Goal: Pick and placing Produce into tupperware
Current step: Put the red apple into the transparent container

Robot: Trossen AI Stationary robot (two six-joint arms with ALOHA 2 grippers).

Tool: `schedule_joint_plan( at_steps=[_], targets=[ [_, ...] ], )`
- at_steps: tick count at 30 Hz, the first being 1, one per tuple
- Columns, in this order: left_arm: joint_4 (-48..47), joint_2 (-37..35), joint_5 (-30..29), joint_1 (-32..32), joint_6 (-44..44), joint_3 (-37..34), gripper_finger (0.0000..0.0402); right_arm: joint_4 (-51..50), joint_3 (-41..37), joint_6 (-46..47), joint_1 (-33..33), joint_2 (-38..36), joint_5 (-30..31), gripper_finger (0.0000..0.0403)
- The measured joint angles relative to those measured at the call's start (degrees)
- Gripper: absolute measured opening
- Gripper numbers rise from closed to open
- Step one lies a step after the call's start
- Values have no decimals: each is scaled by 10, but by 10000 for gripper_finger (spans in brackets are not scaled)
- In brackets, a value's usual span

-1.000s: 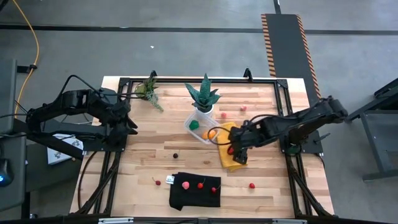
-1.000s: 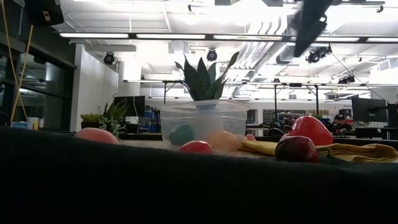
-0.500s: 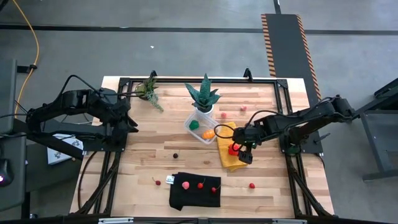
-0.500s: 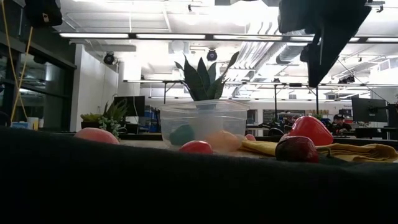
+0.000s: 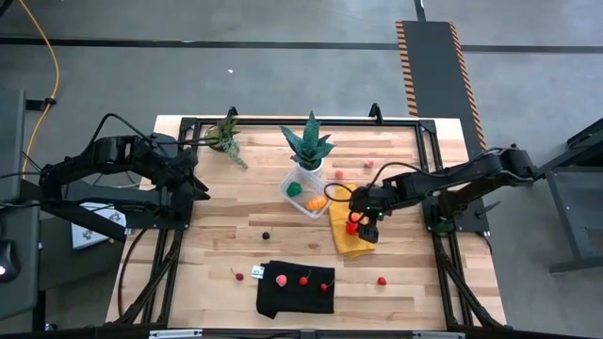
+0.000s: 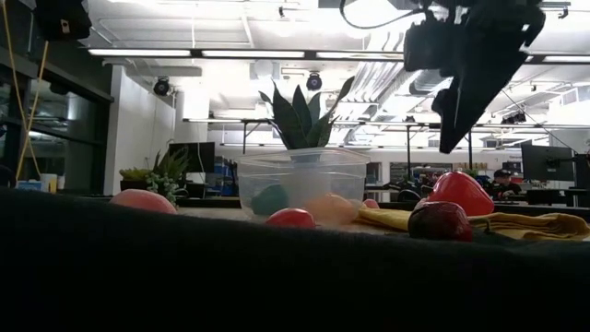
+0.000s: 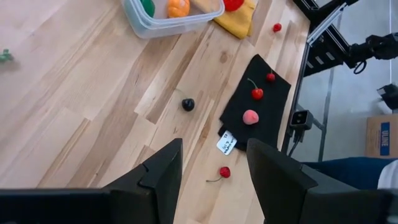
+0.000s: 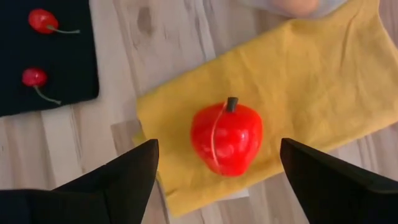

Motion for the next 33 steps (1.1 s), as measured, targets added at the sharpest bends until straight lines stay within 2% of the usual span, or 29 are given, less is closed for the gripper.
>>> schedule_joint_plan(
  at_steps=[23, 33],
  targets=[
    [-2, 0, 0, 0, -14, 0, 168, 125, -77, 2, -5, 1, -14, 330],
    [-2, 0, 0, 0, -16, 0, 168, 138, -86, 0, -5, 20, -10, 330]
  ],
)
